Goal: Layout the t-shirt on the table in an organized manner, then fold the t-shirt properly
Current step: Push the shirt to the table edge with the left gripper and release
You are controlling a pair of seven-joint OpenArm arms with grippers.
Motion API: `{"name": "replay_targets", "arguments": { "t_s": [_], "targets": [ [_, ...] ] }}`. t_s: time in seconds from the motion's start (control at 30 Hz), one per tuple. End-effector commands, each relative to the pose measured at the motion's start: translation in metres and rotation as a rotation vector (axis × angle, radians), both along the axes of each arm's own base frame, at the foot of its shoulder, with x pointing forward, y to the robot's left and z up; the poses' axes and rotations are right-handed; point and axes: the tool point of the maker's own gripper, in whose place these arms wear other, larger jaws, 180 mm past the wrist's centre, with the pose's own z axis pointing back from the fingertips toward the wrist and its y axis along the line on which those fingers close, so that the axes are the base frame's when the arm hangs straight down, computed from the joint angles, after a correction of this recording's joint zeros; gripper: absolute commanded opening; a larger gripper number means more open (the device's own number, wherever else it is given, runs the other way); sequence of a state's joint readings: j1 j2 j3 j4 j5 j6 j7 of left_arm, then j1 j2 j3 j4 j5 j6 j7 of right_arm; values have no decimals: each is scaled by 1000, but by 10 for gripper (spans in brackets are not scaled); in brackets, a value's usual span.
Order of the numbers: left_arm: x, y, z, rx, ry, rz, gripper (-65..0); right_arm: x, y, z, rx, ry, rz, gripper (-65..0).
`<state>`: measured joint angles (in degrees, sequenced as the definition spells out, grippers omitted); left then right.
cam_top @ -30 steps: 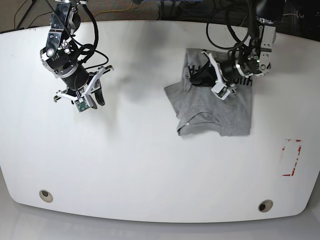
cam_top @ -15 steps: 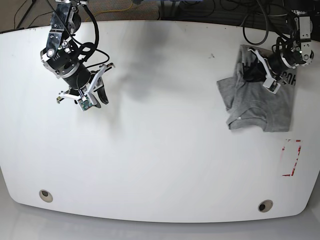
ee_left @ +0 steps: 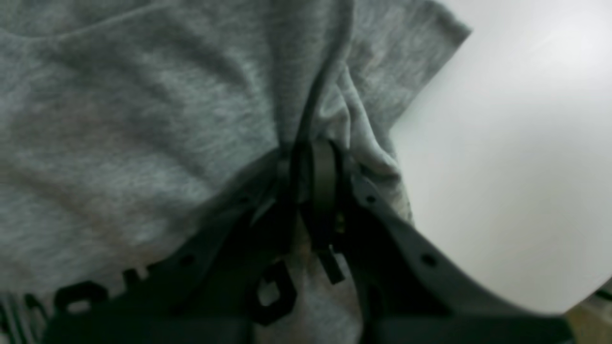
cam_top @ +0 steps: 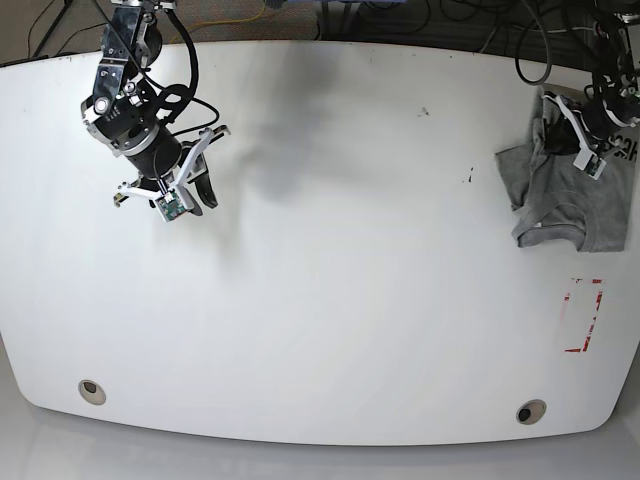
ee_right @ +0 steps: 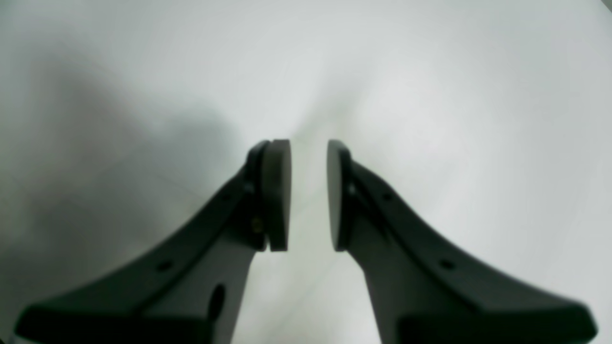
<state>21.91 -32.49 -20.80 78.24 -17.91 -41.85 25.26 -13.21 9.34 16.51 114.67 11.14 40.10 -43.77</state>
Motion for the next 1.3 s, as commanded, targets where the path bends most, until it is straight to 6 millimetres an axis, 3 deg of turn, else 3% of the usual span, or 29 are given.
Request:
{"name": "replay_targets", "arguments": {
  "t_s": [0.0, 0.5, 0.63, 0.7, 0.97, 1.23, 1.27],
  "targets": [
    [-38, 40, -18, 183, 194, 22, -612, 5, 1, 12, 12, -44, 5, -526],
    [-24, 90, 23, 255, 101, 131, -612, -3, 1, 5, 13, -20, 5, -526],
    [1, 90, 47, 272, 8, 133, -611, -3, 2, 5, 14, -19, 7, -526],
    [21, 84, 66, 292, -48, 112, -611, -2, 2, 6, 14, -24, 7, -526],
    [66, 57, 106, 320, -161, 111, -611, 7, 3, 16, 20, -76, 11, -526],
    [89, -1, 127, 235, -322, 90, -611, 12, -3, 14, 6, -175, 9, -526],
    [92, -16, 131, 205, -360, 83, -610, 14, -3, 12, 12, -196, 9, -526]
  ]
}}
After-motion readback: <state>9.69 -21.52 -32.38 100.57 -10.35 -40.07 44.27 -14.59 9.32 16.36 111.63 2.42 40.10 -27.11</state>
